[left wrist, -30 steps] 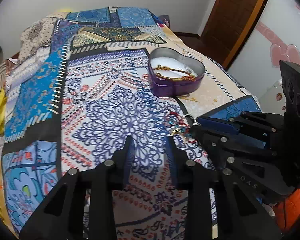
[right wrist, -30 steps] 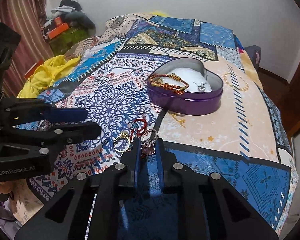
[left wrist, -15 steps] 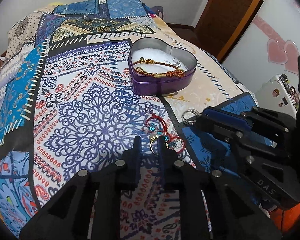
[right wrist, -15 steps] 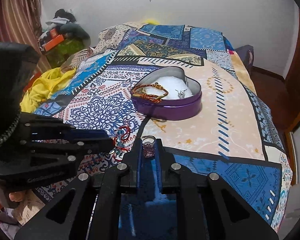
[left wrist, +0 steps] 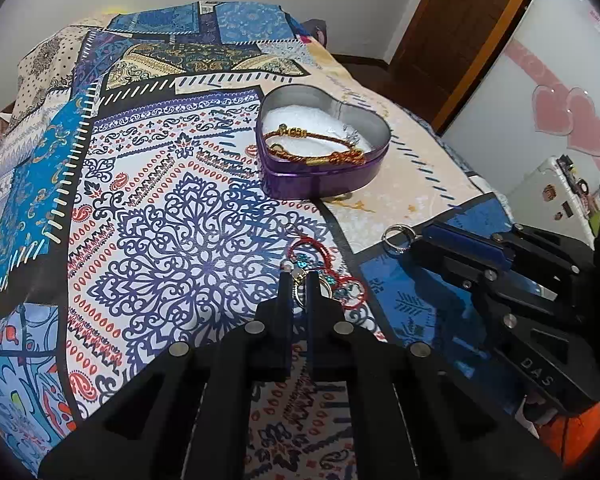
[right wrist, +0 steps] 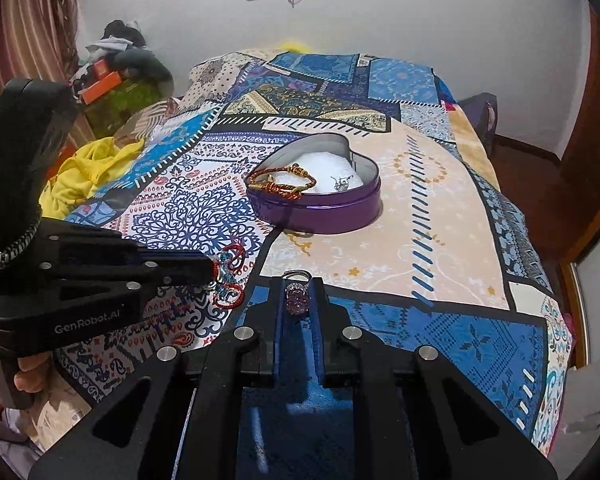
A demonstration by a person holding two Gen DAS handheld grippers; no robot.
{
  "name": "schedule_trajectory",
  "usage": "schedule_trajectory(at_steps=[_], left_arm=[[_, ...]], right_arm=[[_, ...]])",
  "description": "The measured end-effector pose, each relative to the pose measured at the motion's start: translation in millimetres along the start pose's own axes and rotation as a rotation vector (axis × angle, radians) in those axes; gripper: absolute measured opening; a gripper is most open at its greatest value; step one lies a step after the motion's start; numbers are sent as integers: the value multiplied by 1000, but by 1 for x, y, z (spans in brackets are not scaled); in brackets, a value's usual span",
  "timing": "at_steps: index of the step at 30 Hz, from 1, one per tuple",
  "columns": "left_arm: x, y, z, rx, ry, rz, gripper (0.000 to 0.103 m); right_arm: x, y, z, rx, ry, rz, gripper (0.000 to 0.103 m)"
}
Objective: Organize jewelry
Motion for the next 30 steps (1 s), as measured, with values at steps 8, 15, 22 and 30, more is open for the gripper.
schedule_trajectory(at_steps=[8,15,22,30], left_arm=[[4,18,7,-45,-7,45,4],[-1,37,21,-100,-54,85,4],[-4,48,38,-144,-59,95,4],[-2,55,57,-179,-52,101,4]], right_arm=[[0,10,7,-35,1,-12,11],[-2,23,22,-85,-7,-20,11],[-2,32,37,-133,-8,-21,11],[-5,38,56,-182,-10,-23,11]])
Point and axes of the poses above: each gripper's, at about its wrist camera, not at the fingertips, and y roughly against the way its jaws point, x to its left, z to its top, the point moved 7 cm from there along -y, roughly the way its jaws point, and after that the axes turned 1 degree about -x, right-handed, at the moved point
